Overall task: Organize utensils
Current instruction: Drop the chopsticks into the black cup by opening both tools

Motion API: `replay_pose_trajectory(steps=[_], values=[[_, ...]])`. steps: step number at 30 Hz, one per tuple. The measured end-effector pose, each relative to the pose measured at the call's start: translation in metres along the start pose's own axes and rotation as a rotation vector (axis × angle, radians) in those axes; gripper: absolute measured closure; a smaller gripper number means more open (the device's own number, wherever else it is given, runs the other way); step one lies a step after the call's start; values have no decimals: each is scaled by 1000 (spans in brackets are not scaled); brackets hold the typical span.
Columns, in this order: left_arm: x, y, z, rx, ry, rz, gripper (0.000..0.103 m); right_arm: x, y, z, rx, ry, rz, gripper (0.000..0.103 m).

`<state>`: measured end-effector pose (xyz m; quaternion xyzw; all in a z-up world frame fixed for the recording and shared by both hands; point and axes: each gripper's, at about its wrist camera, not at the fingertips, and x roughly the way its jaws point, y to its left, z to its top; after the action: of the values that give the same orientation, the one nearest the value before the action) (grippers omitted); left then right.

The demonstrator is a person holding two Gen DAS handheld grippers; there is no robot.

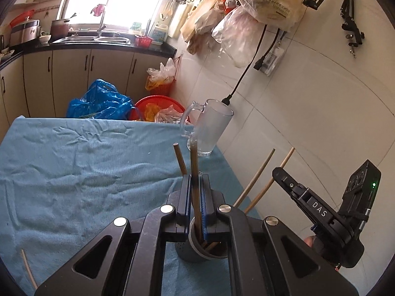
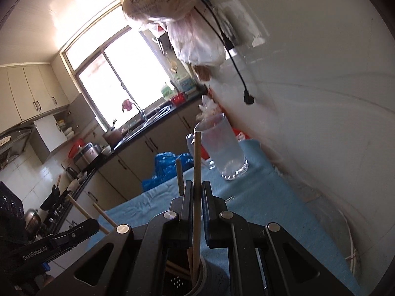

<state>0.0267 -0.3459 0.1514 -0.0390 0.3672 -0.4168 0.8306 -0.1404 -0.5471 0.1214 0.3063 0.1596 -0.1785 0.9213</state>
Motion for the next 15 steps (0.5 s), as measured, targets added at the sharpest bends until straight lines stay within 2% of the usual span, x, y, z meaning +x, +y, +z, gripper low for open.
replay_pose_trajectory(steps=[1,2,3,4,5,6,11,15], values=[[-1,0,0,3,-4,-2,90,0,0,0,1,0,0,95],[-3,-1,1,3,-8,-2,80,-2,-1,0,5,-9,1,94],[-5,-1,2,1,-14,-2,72,-3,-2,2,4,-12,4,85],[-9,-1,3,-3,-26,-4,70,-5,-1,4,0,-14,8,78],[-13,-1,3,-3,-36,-5,70,-9,-1,5,-1,-26,7,67],[-17,-2,4,0,-43,-7,69,-14,1,6,-2,-42,4,62],[-48,-2,3,-11,-100,-14,60,-44,6,8,-25,-89,9,62],[-77,2,-8,2,-143,7,56,-66,14,-6,-61,-87,15,58]])
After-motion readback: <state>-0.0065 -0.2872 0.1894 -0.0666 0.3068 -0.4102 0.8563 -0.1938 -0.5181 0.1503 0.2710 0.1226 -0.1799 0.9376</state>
